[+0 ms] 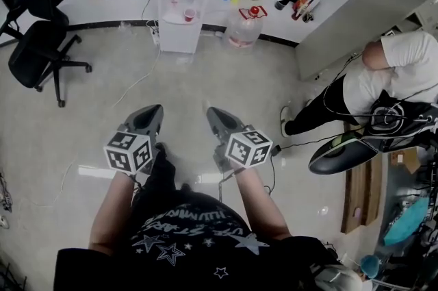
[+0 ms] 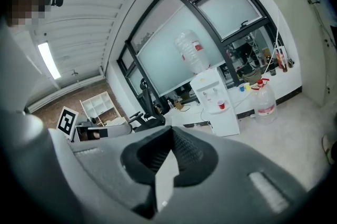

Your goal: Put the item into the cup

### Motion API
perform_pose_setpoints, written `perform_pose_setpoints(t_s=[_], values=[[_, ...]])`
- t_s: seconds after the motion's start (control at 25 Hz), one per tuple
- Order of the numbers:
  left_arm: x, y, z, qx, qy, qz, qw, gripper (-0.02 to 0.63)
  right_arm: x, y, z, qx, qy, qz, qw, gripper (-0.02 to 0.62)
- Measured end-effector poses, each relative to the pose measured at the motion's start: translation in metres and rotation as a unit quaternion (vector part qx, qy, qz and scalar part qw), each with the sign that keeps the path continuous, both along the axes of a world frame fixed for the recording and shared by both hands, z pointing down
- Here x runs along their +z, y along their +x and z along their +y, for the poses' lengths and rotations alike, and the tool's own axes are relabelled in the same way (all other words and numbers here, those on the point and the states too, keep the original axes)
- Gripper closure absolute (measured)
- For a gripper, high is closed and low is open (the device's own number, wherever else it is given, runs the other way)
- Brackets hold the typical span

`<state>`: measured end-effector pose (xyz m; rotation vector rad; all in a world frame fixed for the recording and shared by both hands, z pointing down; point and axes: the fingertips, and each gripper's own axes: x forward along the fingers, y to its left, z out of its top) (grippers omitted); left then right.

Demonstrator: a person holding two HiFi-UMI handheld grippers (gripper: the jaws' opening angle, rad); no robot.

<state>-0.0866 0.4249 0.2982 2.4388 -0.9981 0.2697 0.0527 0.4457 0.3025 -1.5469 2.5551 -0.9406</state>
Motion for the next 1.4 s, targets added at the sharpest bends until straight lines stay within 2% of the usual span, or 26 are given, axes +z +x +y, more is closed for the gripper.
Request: perform_pose_setpoints(t_s=[0.28,0.8,1.16,1.4], values=[[0.006,-0.02,-0.06,0.004,-0.012,-0.003,0.9999,0.6,0.004,-0.016,-0.061,-0.002,-0.007,0.011,1.0,0.595],[0.004,-0.034,-0.147,0.04,-0.022,0.011,0.9989,0.6,-0.007,-0.024,-0.143,0.043,-0.009,0.022,0.999,0.595],[0.01,-0.05,-0.185,0.056,-0.031,0.02,0.9978,0.6,-0.006,-0.034,-0.171,0.072,-0.008,0.029,0.997,0.595],[0.017,-0.041,-0.197,0.065,-0.04,0.02,0.9969,0.6,0.002,-0.025,-0.174,0.083,-0.023,0.029,0.996,0.595]])
